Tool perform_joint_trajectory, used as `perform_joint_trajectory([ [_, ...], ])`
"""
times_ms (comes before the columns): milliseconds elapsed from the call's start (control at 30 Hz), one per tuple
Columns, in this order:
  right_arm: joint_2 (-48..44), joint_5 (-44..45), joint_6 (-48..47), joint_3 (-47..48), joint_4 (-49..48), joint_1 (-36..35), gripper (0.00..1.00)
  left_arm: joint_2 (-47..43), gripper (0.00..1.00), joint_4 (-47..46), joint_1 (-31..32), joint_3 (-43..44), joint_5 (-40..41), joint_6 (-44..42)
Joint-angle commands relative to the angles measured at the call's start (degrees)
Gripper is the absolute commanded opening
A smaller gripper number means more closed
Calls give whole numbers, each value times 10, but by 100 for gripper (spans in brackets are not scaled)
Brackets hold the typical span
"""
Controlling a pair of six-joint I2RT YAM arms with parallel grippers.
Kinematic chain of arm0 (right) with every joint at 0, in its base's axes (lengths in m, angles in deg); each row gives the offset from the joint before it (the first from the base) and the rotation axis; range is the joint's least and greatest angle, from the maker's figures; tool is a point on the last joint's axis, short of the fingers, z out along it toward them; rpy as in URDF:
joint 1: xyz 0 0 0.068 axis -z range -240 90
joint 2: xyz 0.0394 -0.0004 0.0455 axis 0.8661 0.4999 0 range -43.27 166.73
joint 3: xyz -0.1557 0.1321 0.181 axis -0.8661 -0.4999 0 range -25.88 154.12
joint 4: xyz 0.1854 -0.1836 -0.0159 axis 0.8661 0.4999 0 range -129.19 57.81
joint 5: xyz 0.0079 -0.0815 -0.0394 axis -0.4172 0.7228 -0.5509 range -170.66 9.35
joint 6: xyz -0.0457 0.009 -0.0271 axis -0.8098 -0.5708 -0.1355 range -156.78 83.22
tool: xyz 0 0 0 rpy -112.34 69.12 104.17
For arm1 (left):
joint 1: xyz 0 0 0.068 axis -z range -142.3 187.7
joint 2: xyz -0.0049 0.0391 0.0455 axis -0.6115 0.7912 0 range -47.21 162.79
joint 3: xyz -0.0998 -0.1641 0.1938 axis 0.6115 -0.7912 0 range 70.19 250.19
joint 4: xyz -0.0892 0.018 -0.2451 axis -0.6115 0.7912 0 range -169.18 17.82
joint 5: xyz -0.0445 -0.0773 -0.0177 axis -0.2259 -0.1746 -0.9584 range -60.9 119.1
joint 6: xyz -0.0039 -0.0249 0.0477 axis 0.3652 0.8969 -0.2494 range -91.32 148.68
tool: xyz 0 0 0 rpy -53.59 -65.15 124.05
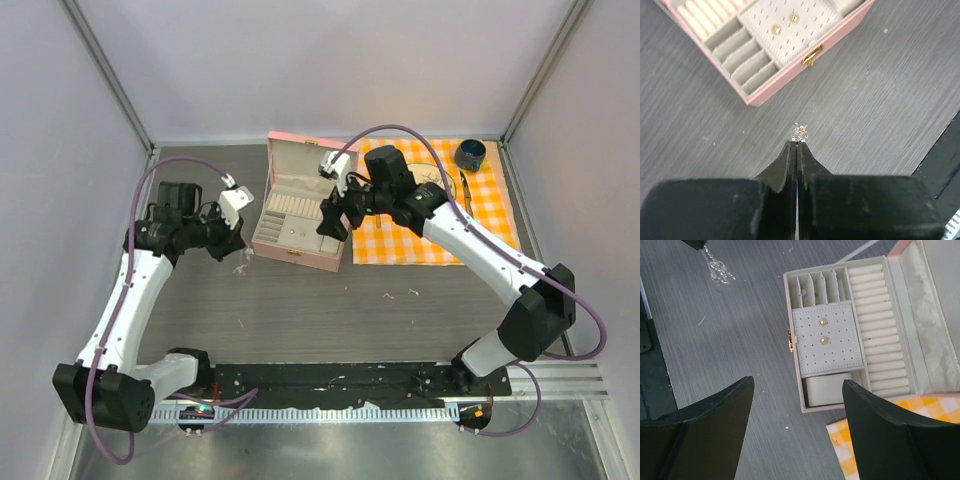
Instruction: Organize the mixed jewelry
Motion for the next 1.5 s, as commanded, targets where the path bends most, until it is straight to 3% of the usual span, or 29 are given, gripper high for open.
perform_joint_trajectory([
  [0, 10, -9, -8, 42, -30, -19, 78, 8, 0, 10, 22, 58, -58, 48],
  [133, 2, -17, 6, 31, -86, -30, 78, 14, 0, -16, 50, 82, -79, 86],
  [533, 27, -50, 39, 53, -124, -40, 77, 40, 0, -111, 104, 122, -101, 199],
  [1467, 51, -60, 47, 43, -144, -64, 74, 54, 0, -184, 119, 137, -110, 272],
])
